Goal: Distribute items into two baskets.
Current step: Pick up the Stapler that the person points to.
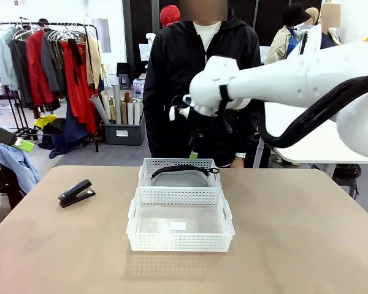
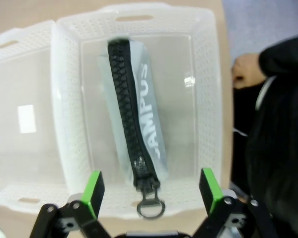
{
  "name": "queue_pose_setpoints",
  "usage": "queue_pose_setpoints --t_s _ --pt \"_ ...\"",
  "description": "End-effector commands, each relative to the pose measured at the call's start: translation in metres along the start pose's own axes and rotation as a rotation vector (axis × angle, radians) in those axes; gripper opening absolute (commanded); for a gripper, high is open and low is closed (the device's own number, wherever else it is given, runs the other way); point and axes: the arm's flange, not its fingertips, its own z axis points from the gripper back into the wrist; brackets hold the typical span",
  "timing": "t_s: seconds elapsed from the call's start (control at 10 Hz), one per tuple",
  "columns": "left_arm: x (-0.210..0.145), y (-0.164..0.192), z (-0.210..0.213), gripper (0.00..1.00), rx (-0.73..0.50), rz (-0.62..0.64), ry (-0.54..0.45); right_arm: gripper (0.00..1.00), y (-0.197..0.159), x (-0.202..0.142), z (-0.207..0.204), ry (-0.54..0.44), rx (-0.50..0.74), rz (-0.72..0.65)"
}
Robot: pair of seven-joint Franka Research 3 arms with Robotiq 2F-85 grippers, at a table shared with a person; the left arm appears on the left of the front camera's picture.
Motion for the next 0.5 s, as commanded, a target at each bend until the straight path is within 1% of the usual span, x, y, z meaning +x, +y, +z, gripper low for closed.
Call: queue_pose_setpoints --t_s 0.0,0.1,0.2,0.3,0.4 --pt "0.000 0.000 0.000 1.00 -0.011 0.001 -0.016 1.00 0.030 -0.040 0.034 -0.064 0.027 -0.136" --pt "0.000 0.000 0.000 1.00 -0.011 0.001 -0.016 1.00 0.041 -0.057 0.050 -0.083 0.056 -0.181" --pt "0.000 0.000 0.000 1.00 -0.011 0.001 -0.016 1.00 0.053 -0.074 0.067 -0.092 0.047 -0.240" --pt "0.000 0.000 0.000 1.00 -0.011 0.001 -0.016 1.00 0.065 -0.097 0.087 -0.113 0.021 -0.286" --pt "0.000 0.000 0.000 1.00 -0.011 0.001 -0.016 1.00 0.075 -0.123 0.103 -0.147 0.036 -0.306"
